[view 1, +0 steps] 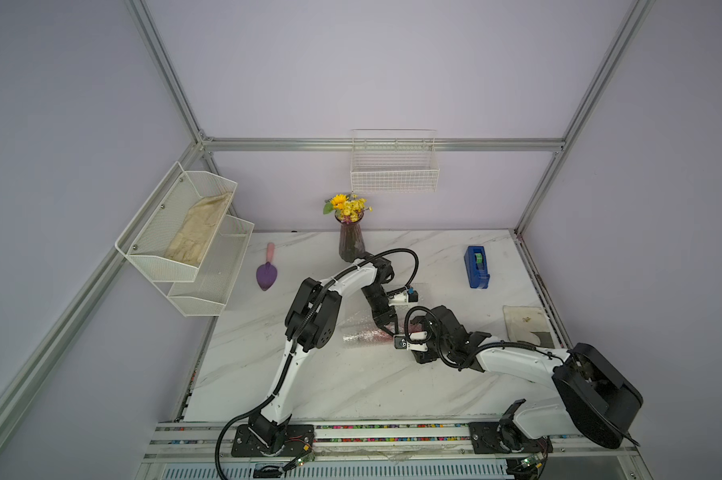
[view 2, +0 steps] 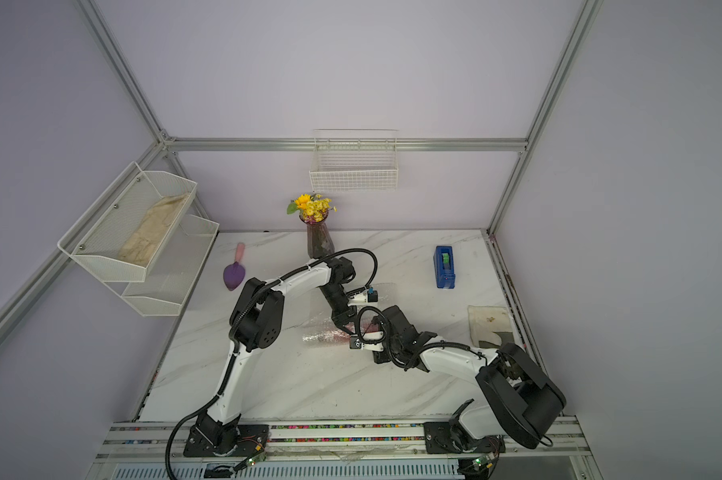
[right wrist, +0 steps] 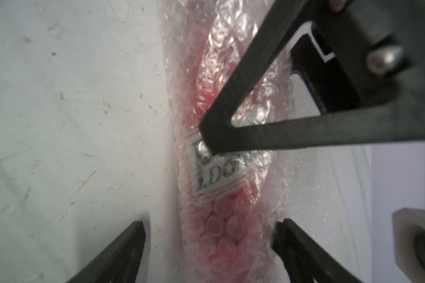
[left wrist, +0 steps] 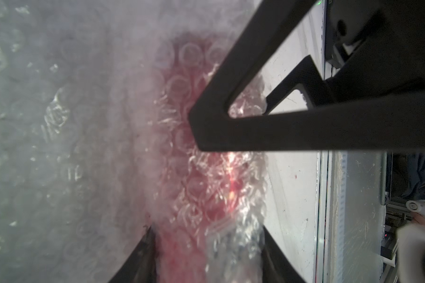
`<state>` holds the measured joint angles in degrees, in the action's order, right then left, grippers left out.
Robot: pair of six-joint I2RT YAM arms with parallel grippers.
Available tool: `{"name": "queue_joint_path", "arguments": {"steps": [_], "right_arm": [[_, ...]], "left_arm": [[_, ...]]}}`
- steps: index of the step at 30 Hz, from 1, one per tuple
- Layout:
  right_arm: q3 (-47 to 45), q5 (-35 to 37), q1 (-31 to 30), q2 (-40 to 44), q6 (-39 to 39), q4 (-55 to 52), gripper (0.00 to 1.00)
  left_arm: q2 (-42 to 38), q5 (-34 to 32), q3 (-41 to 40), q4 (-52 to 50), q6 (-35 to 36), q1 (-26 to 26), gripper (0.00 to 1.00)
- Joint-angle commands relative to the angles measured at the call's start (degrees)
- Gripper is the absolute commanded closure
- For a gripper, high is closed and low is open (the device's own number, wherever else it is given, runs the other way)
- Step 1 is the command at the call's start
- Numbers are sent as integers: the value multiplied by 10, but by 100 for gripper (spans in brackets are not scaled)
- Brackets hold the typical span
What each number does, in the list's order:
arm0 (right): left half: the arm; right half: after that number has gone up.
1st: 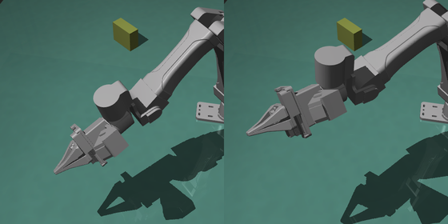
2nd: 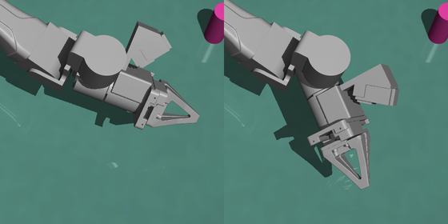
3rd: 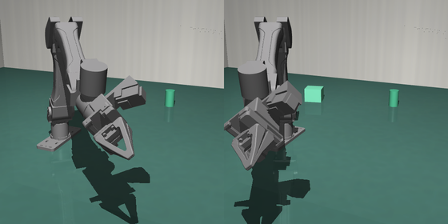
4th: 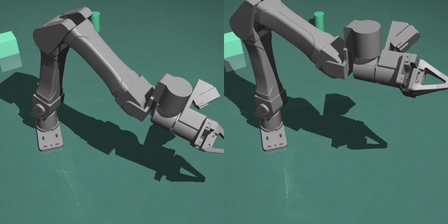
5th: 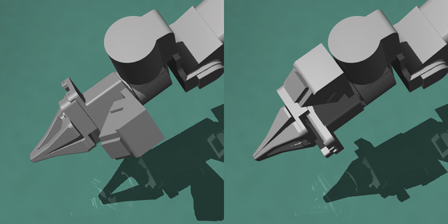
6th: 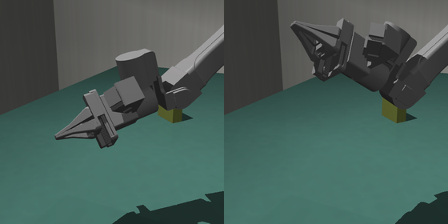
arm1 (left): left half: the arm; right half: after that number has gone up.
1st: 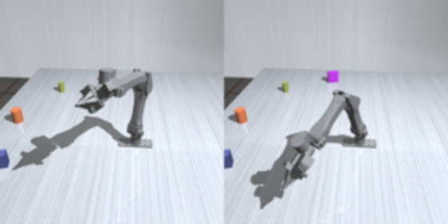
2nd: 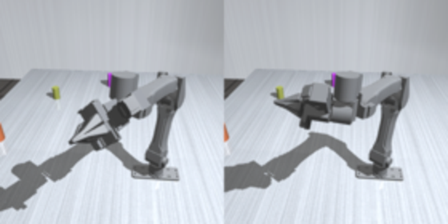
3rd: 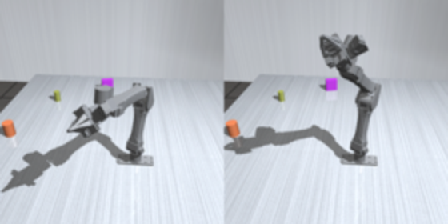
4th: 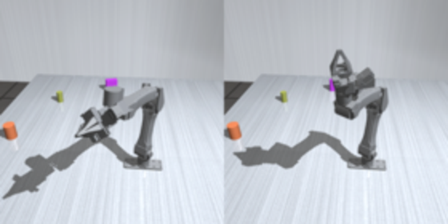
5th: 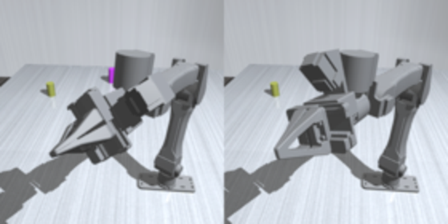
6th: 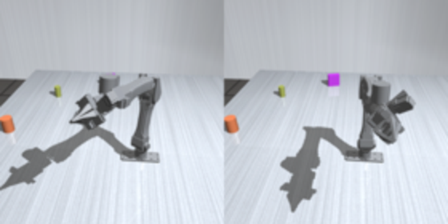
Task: Wrap wine bottles in bubble wrap
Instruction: Wrap the wine bottle in bubble wrap.
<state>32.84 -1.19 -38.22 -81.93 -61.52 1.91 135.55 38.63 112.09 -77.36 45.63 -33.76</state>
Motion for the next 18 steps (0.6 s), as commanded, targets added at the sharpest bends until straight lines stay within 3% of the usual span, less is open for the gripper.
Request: {"name": "queue_joint_path", "arguments": {"steps": [1,5,8,12,15,18], "right_arm": [[12,-19,7,-31,-22,22,19],[31,-46,20,-67,-19,-22,32],[55,-76,33,-79,-11,-73,44],[82,-112,59,-86,-1,-137,59],[97,-126,67,-99,5,-176,63],[117,-144,71,-118,17,-205,67]], "left_arm": [[30,-42,1,-40,10,-6,68],[9,-59,-2,-28,-1,-8,65],[-34,-106,-20,16,-30,-9,49],[-154,-186,-109,148,-81,-3,32],[-266,-226,-202,261,-123,7,18],[-370,-275,-286,355,-153,12,13]]}}
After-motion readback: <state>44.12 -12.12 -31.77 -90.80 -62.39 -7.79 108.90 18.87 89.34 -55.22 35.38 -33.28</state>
